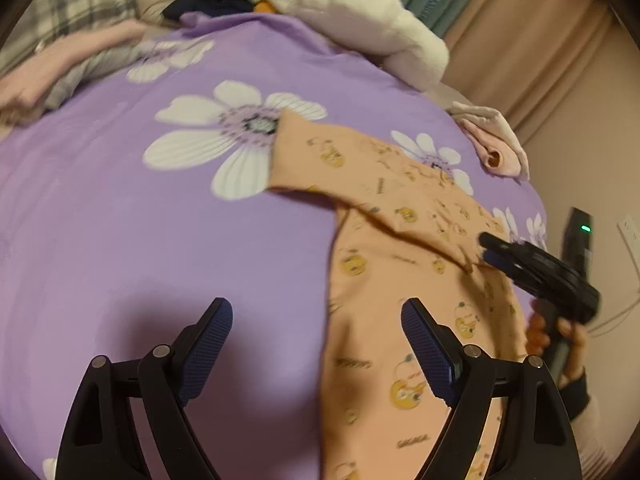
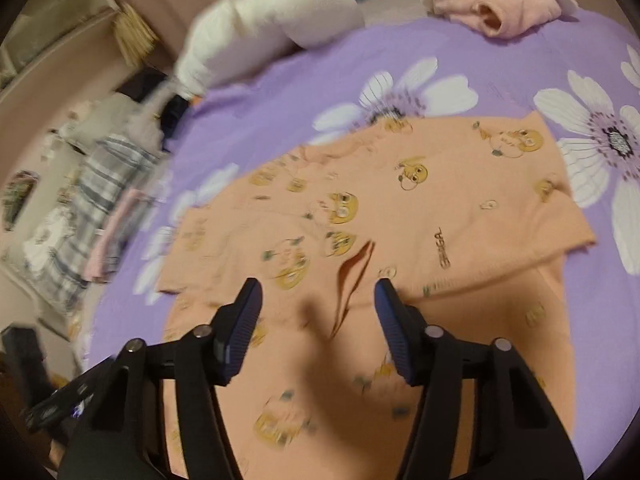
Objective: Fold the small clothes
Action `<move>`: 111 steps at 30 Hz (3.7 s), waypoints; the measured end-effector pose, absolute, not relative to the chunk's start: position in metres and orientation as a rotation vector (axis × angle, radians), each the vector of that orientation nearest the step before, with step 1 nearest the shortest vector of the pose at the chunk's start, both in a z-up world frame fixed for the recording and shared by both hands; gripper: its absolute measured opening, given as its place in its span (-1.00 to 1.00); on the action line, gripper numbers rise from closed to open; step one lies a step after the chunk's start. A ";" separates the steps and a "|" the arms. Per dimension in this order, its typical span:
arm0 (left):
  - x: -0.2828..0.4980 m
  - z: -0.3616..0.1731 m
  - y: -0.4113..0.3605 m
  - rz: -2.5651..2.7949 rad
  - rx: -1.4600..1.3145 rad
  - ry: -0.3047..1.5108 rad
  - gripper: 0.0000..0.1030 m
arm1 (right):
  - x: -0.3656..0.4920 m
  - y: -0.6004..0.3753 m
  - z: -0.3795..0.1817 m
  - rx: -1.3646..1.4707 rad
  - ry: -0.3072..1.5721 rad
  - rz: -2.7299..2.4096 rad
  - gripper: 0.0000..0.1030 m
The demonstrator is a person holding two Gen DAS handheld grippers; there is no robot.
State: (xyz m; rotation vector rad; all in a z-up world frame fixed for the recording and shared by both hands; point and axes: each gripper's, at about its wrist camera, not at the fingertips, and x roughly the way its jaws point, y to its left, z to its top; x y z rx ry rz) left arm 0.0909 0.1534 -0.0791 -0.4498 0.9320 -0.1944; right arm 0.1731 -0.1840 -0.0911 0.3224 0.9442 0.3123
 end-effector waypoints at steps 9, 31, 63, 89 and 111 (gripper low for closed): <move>0.089 -0.095 0.179 -0.214 -0.576 0.941 0.67 | 0.198 -0.162 -0.097 0.237 0.996 0.276 -0.88; 0.099 -0.101 0.158 -0.281 -0.548 0.983 0.67 | 0.218 -0.244 -0.060 0.229 0.907 0.049 -0.80; 0.208 -0.104 0.062 -0.297 -0.205 0.980 0.57 | 0.154 -0.240 -0.096 0.154 0.898 0.155 -0.61; 0.033 -0.105 0.055 -0.375 -0.182 0.982 0.57 | -0.009 -0.207 -0.119 0.097 0.952 0.261 -0.29; 0.007 -0.098 0.131 -0.356 -0.517 0.984 0.58 | -0.054 -0.306 -0.108 0.467 0.892 0.080 0.30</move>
